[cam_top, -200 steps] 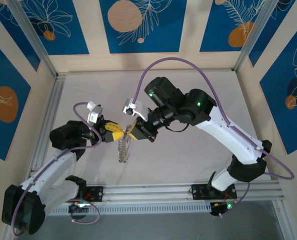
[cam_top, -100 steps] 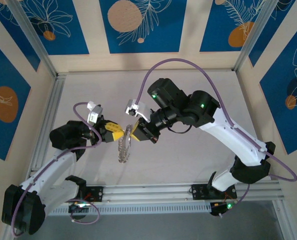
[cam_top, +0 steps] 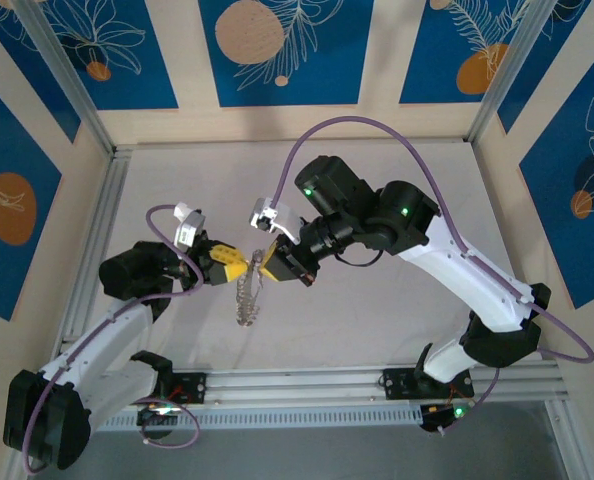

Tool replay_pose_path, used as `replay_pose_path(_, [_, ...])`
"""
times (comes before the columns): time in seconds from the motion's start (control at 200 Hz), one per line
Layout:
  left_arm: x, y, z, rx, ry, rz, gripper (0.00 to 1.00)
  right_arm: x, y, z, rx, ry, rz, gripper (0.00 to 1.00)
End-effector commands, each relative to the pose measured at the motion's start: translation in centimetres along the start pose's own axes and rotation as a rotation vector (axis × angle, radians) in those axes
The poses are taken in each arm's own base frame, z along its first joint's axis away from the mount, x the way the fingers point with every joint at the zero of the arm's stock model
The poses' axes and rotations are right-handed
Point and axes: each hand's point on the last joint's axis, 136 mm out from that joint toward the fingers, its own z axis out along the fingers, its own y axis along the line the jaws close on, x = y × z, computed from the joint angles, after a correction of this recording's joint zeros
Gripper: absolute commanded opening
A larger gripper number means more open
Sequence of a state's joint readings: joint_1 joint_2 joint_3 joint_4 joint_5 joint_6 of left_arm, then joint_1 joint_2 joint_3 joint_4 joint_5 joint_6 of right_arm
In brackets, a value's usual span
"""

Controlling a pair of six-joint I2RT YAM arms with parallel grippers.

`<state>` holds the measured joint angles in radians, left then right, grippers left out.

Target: Put the keys on the keyring

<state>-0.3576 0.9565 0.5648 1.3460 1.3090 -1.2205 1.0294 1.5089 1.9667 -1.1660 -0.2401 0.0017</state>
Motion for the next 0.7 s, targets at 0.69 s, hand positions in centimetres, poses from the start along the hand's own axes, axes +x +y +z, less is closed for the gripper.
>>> replay_pose_path(0.69, [-0.86,-1.22,-0.01,0.008,-0.014,0.105,0.0,-0.54,-0.08,0.5,-0.026,-0.01,0.008,0.0])
